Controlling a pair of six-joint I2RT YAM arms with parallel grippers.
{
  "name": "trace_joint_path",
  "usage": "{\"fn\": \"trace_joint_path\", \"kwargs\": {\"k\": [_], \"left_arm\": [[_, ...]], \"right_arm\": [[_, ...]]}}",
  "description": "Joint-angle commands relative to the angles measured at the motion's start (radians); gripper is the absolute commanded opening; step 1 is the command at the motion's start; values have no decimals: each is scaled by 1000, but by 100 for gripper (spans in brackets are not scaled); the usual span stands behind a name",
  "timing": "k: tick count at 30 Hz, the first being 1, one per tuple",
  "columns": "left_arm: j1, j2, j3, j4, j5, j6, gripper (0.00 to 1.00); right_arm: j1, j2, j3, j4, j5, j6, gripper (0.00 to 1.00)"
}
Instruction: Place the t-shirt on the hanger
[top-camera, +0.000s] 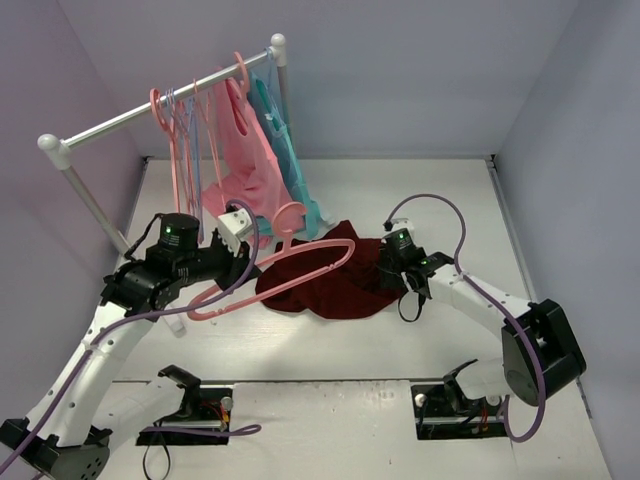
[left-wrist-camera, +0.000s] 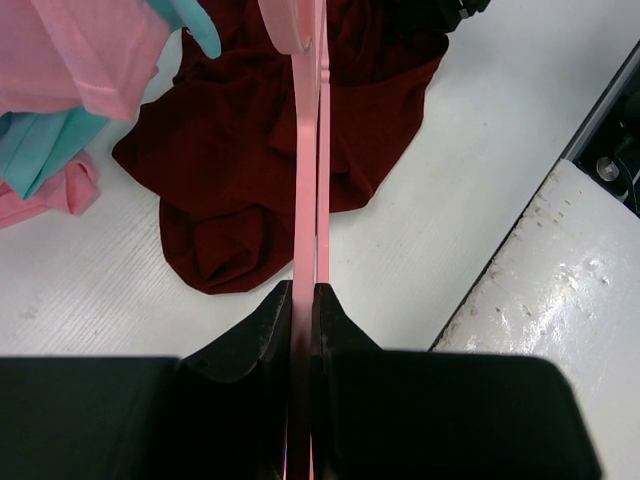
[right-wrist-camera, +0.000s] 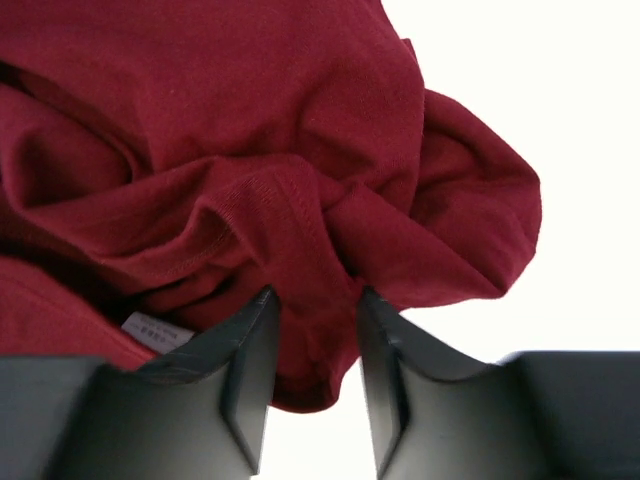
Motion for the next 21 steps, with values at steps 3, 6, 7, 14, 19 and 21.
{"fn": "trace_joint_path", "kwargs": {"k": [3, 6, 7, 14, 19, 21], "left_arm": [[-1, 11, 31, 88, 65, 16, 0], [-4, 5, 4, 144, 112, 3, 0], [-11, 7, -6, 165, 125, -3, 0], [-62, 43, -24, 258, 146, -31, 0], [-70, 63, -16, 266, 139, -11, 0], [-71, 68, -22, 276, 139, -8, 0]], "right_arm": [[-5, 19, 30, 40, 63, -12, 21], [-11, 9, 49, 38, 71, -24, 2], [-12, 1, 58, 33, 66, -28, 1], [-32, -13, 196, -53, 6, -67, 0], [-42, 0, 253, -75, -39, -79, 0], [-44, 3, 266, -76, -58, -79, 0]]}}
